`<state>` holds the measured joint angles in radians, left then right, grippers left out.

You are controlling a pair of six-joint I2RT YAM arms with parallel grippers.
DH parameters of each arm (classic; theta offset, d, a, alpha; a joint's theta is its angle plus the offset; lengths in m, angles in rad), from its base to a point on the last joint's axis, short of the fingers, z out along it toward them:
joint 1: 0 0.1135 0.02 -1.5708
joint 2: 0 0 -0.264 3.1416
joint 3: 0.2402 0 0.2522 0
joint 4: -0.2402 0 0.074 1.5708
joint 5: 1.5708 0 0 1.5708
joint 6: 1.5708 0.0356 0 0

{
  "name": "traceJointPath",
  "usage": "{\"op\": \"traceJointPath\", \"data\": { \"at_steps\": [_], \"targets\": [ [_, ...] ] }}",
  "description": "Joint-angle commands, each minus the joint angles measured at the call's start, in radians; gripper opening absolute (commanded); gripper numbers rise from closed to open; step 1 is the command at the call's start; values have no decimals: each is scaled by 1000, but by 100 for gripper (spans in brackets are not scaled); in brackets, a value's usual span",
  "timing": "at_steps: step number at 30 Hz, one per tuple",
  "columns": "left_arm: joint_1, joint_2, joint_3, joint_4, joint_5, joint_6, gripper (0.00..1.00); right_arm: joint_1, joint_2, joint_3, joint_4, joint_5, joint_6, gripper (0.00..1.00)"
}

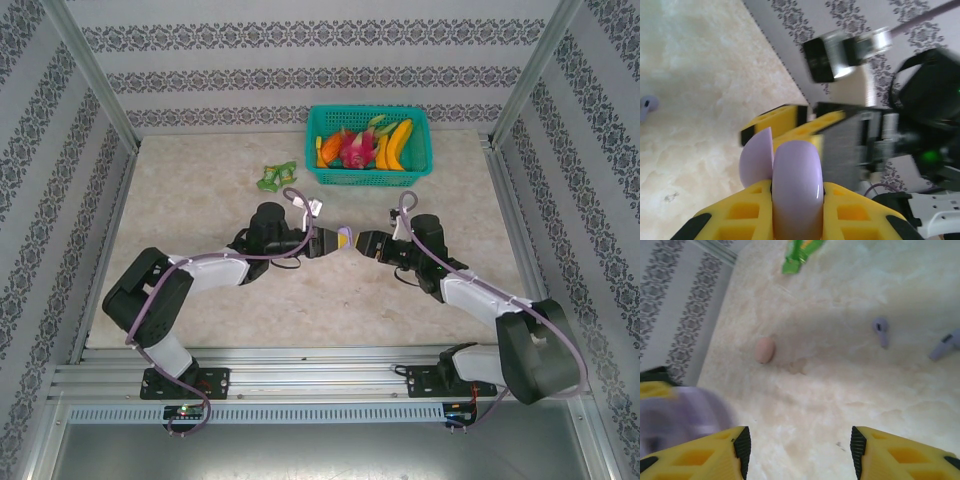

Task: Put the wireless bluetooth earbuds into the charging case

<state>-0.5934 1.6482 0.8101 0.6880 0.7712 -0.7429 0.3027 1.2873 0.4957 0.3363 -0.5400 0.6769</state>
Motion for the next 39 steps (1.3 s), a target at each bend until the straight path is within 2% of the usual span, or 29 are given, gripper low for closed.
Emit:
{"op": "traceJointPath", "data": {
  "at_steps": [1, 9, 15, 24, 39],
  "targets": [
    [7, -51, 12, 35, 31, 23, 5, -9, 21, -19, 29, -6, 1, 56],
    [8, -57, 9, 10, 22, 44, 5, -31, -106, -35, -25, -24, 16, 57],
    [9, -38, 18, 22, 27, 40, 5, -42, -181, -31, -17, -95, 36, 56],
    [9, -23, 39, 27, 32, 28, 5, -34, -152, 9, 7, -159, 36, 46],
    [9, -17, 47, 27, 34, 22, 5, 7, -110, 61, 12, -164, 24, 41]
  ]
}}
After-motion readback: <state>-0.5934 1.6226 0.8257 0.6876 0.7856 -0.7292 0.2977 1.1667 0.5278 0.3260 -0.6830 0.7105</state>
